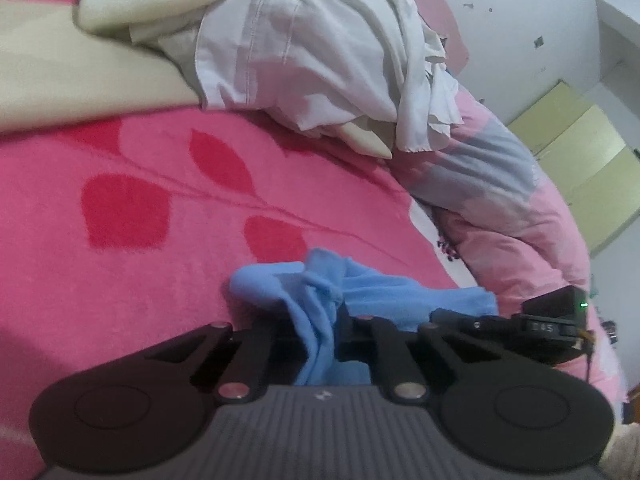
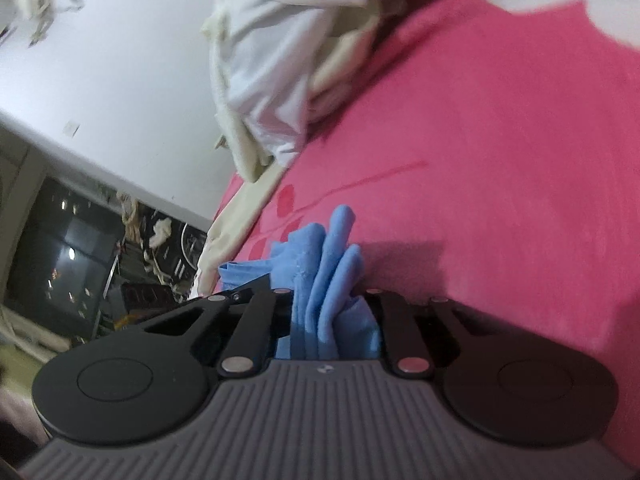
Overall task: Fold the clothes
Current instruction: 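Grasp the T-shirt's end with the left gripper while the right gripper grasps beside it, then lift the folded light blue T-shirt off the bed with both grippers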
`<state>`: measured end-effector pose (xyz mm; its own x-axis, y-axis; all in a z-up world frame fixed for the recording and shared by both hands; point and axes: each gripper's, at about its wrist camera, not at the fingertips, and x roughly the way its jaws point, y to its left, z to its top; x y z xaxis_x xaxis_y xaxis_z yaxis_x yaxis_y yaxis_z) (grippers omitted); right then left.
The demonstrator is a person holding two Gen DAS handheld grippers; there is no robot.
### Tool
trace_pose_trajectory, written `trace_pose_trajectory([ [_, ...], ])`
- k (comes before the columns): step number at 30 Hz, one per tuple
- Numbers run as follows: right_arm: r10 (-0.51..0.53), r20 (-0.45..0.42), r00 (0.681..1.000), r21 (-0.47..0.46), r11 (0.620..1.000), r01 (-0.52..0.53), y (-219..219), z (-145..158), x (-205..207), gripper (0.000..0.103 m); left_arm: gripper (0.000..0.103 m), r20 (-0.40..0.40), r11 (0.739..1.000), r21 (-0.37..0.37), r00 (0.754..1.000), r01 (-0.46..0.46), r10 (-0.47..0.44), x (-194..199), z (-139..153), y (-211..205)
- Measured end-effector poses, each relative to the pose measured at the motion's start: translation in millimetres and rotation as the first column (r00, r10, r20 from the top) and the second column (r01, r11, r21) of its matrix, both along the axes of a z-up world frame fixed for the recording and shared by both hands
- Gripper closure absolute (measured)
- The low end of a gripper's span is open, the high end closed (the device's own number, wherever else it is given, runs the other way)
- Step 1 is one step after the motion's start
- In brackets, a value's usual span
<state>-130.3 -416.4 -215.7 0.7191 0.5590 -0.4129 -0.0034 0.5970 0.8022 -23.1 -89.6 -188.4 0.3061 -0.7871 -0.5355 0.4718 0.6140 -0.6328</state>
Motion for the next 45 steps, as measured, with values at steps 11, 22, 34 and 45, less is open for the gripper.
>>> trace_pose_trajectory([
  [11, 0.146, 0.106, 0.984, -0.051, 0.989, -0.141, 11, 76, -14, 0.094, 0.097, 0.128, 0.968, 0.195, 0.983, -0.156, 0.133, -79, 131, -11],
  [22, 0.424, 0.280, 0.861, -0.054, 0.903, -0.427, 27, 169, -29, 0.094, 0.097, 0.240, 0.860, 0.364, 0.928, -0.358, 0.285, -182, 247, -27],
  [34, 0.688, 0.387, 0.614, -0.241, 0.718, -0.653, 92, 224, -58, 0.094, 0.097, 0.296, 0.801, 0.136, 0.795, -0.583, 0.529, -326, 257, 38],
  [45, 0.869, 0.349, 0.351, -0.210, 0.437, -0.874, 231, 237, -59, 0.094, 0.097, 0.285, 0.595, -0.001, 0.570, -0.804, 0.771, -443, 241, 137],
])
